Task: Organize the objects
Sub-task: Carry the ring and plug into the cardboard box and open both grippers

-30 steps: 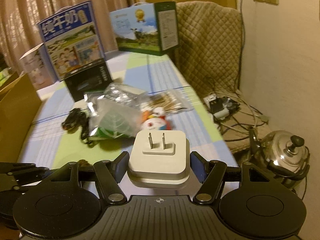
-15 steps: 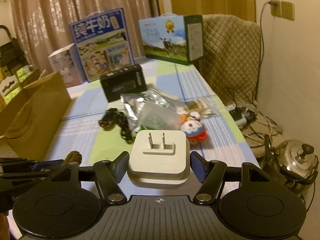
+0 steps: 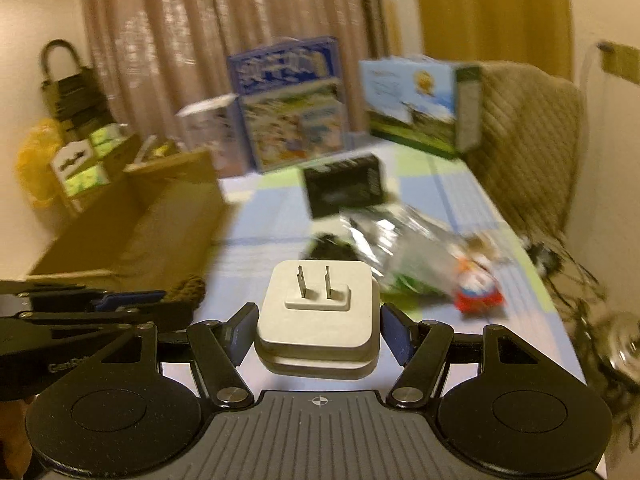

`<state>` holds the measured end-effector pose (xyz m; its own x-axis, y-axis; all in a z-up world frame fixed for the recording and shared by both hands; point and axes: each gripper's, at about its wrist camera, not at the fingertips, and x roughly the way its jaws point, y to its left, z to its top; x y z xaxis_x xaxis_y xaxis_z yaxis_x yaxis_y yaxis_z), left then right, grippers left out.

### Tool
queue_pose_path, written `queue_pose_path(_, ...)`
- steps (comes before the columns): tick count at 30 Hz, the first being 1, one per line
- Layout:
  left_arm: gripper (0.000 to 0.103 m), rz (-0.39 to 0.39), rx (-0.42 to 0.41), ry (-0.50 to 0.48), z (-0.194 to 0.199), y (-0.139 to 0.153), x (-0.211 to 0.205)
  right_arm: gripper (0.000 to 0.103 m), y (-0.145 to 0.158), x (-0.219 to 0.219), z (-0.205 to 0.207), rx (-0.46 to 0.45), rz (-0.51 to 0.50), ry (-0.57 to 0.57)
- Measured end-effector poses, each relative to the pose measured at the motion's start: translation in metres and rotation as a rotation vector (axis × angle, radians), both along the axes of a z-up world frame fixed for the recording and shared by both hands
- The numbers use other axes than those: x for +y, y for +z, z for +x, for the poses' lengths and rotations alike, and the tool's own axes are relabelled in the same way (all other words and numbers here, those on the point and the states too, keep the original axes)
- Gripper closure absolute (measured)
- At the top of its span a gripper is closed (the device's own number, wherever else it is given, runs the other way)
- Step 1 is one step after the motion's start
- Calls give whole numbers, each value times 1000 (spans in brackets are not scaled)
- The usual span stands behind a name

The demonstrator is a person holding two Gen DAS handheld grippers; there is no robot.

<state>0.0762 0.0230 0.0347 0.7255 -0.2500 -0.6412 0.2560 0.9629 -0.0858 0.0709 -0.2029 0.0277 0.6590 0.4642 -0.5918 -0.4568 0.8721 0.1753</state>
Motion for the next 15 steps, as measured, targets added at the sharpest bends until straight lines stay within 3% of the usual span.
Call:
queue_pose_path(9, 87, 47, -45, 106, 6, 52, 88, 40, 54, 99, 4, -76, 23, 209)
queue_pose_path(15, 87, 85, -31, 202, 19, 60, 161, 40, 53, 169, 26, -65, 5, 296)
